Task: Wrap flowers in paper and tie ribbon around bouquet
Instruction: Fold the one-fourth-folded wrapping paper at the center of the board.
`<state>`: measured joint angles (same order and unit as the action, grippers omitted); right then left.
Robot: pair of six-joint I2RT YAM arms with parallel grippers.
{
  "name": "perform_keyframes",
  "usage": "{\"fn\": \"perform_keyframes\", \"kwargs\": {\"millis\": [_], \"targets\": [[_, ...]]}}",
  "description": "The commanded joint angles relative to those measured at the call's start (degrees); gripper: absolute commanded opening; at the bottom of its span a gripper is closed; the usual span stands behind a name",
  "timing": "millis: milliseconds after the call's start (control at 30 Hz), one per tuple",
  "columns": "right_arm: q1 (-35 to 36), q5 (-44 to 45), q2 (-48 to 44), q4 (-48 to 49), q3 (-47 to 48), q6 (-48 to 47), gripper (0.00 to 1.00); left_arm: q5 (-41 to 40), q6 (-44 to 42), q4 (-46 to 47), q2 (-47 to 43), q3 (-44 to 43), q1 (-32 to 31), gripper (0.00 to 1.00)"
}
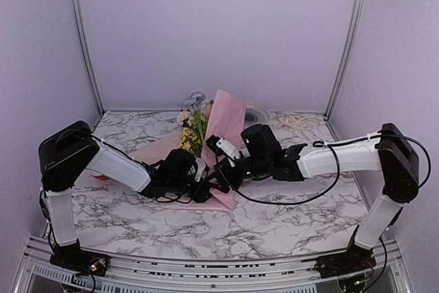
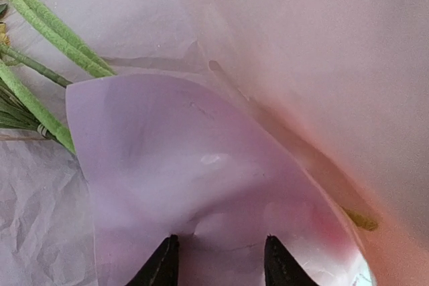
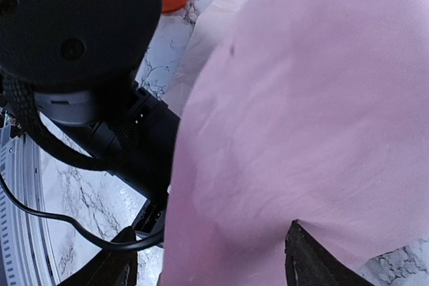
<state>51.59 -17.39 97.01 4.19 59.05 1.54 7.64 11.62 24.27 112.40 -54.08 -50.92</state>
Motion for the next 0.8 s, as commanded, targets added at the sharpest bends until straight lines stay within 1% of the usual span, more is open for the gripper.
{"fn": "perform_keyframes", "kwargs": {"millis": [0,100,267,333,400,533,700,767], "targets": [[0.9,-2.8,2.2,3.0,1.0,0.9,0.71,0.5,0.5,2.3,-1.5,2.5,1.0,0.45],[0.9,-2.2,0.5,1.9,-0.1,1.9,0.70,0.1,1.4,1.8,-0.1,1.9,1.9,0.45],[0.9,3.2,-8.1,2.2,-8.8,3.2,0.75,1.4,2.4,1.1,1.4,0.9,2.4,0.44],[0.9,4.8,-12.0,4.0,-13.1,4.5,0.76,1.3,2.3,0.7,1.5,0.7,2.4,0.44],[0.9,5.5,-14.0,7.8,-17.7,6.0,0.77,1.5,2.2,0.5,1.6,0.5,2.4,0.44],[1.0,5.9,-13.1,15.3,-22.7,7.8,0.76,1.9,2.2,-0.3,2.0,-0.3,2.4,0.44],[2.3,10.9,-10.8,24.3,-26.5,8.6,0.73,1.7,2.2,-1.1,1.8,-0.5,2.4,0.44],[3.5,14.7,-9.9,27.3,-27.5,9.1,0.71,1.6,2.3,-1.2,2.0,-0.6,2.4,0.44]]}}
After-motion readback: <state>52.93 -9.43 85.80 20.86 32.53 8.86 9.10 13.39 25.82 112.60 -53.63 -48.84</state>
